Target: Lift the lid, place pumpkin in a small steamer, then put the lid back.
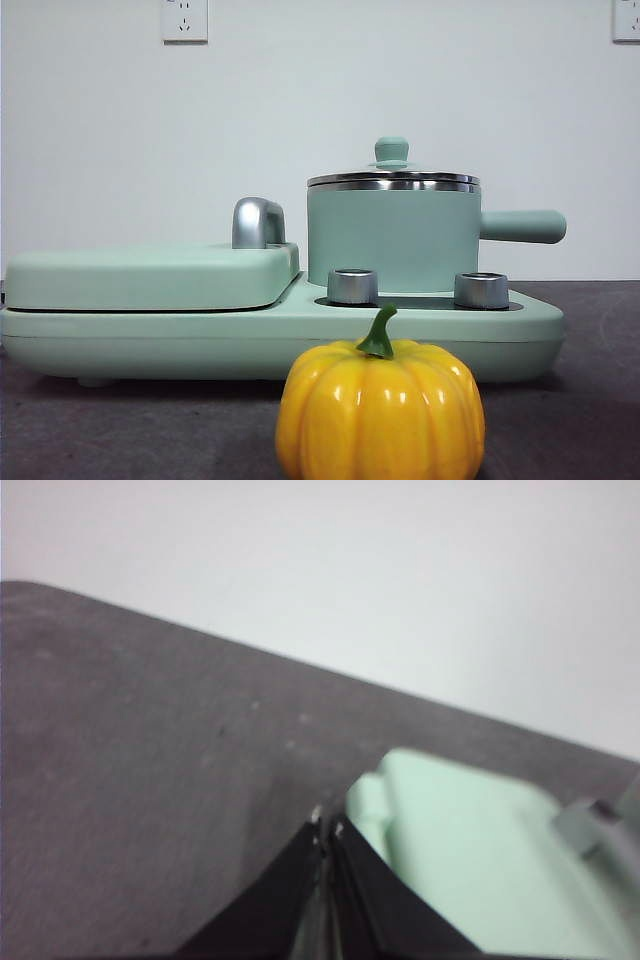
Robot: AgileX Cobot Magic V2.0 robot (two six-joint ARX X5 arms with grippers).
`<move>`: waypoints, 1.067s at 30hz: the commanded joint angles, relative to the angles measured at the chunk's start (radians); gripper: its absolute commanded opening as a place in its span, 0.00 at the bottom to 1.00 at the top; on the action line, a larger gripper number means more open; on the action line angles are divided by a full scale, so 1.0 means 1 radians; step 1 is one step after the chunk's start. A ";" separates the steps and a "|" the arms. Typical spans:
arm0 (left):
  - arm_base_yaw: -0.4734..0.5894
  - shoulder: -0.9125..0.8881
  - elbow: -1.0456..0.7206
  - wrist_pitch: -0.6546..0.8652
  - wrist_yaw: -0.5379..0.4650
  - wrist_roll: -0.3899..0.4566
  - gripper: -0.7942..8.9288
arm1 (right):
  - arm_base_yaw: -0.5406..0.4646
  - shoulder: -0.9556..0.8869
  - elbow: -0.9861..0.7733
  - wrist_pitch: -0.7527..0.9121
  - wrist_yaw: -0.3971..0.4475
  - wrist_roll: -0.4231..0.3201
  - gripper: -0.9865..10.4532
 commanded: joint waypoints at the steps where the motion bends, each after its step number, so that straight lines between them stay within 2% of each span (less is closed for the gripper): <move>1: -0.011 0.068 0.108 -0.063 0.003 -0.022 0.10 | -0.002 0.018 0.091 -0.058 -0.065 0.071 0.10; 6: -0.027 0.208 0.283 -0.152 0.053 -0.022 0.10 | -0.002 0.087 0.266 -0.212 -0.207 0.066 0.10; 8: -0.027 0.268 0.348 -0.173 0.108 -0.019 0.10 | -0.002 0.122 0.331 -0.258 -0.260 0.058 0.10; 13: -0.028 0.434 0.507 -0.245 0.285 -0.009 0.10 | -0.002 0.230 0.475 -0.337 -0.353 -0.032 0.10; 18: -0.035 0.574 0.637 -0.333 0.439 0.066 0.10 | -0.002 0.357 0.597 -0.413 -0.392 -0.163 0.10; 22: -0.063 0.661 0.729 -0.449 0.481 0.161 0.10 | -0.002 0.448 0.671 -0.453 -0.428 -0.231 0.10; 24: -0.080 0.687 0.747 -0.463 0.481 0.187 0.10 | -0.002 0.475 0.686 -0.445 -0.429 -0.235 0.10; 32: -0.089 0.739 0.747 -0.426 0.481 0.206 0.11 | -0.002 0.501 0.687 -0.430 -0.376 -0.230 0.10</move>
